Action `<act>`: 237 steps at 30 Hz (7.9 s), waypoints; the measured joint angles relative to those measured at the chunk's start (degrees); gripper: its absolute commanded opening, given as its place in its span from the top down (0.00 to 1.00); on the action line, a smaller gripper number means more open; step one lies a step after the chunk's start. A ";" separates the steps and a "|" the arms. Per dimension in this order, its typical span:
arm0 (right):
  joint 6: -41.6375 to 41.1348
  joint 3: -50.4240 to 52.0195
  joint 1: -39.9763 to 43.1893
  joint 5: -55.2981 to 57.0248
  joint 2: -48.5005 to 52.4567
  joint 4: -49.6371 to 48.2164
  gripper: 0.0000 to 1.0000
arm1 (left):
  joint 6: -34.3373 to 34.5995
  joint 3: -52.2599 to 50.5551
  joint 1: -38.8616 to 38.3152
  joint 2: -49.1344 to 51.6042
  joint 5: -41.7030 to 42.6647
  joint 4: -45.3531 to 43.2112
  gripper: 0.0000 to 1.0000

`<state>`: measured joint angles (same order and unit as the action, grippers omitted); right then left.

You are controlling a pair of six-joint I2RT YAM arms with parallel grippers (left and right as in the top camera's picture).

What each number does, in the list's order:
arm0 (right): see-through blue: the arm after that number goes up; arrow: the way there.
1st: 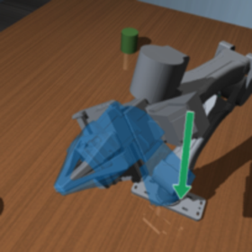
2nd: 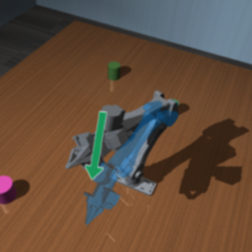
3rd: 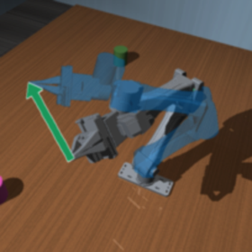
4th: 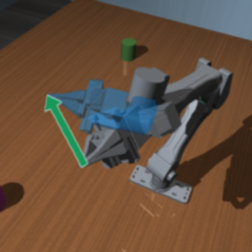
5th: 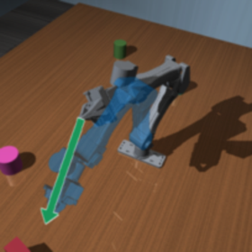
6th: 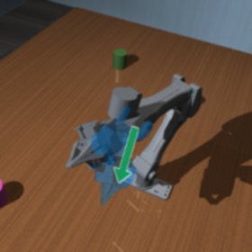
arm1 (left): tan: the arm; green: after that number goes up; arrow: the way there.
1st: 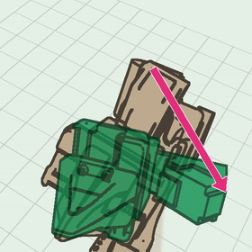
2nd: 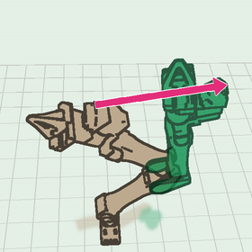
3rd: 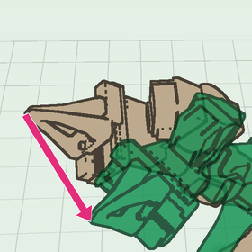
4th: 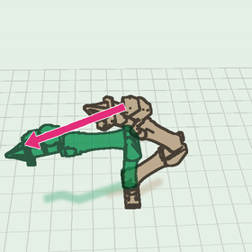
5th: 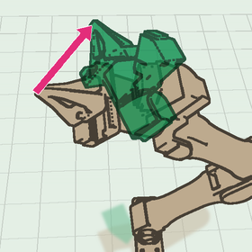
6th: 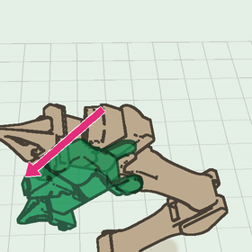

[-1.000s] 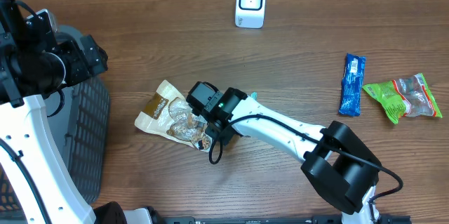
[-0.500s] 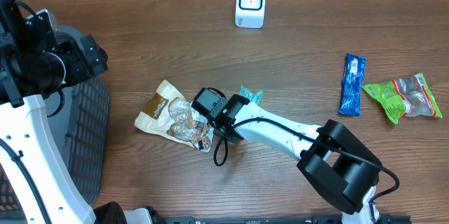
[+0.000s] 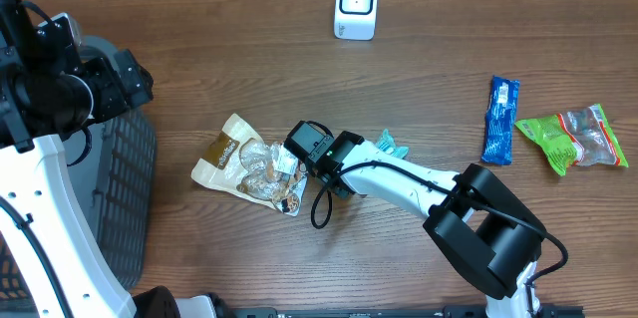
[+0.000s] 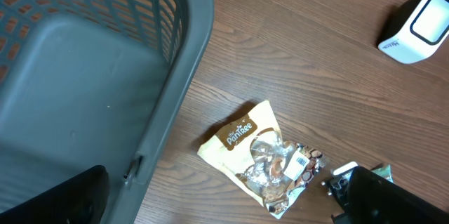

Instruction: Scan the item barcode

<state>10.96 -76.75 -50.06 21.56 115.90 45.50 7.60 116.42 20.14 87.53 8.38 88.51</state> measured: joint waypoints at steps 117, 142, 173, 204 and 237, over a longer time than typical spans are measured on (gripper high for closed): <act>-5.79 -0.94 6.56 -12.31 -3.54 16.28 0.96 | 0.00 0.00 -0.02 0.00 0.00 0.02 0.00; -21.27 -12.37 27.71 -38.29 -9.33 25.70 0.08 | 0.00 0.00 -0.02 0.00 0.00 0.00 0.01; -0.61 20.11 45.79 -64.85 -9.33 -2.97 0.36 | 0.00 0.00 -0.02 0.00 0.00 0.00 0.00; -8.17 24.98 45.79 -70.64 -9.33 -10.80 0.96 | 0.00 0.00 -0.02 0.00 0.00 0.00 0.00; -25.83 20.09 31.41 -50.03 -9.16 -15.15 0.85 | -0.02 0.00 -0.02 0.00 0.00 0.02 0.00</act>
<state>-14.87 -56.66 -18.65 -28.47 106.74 30.35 7.57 116.42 20.12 87.53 8.38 88.53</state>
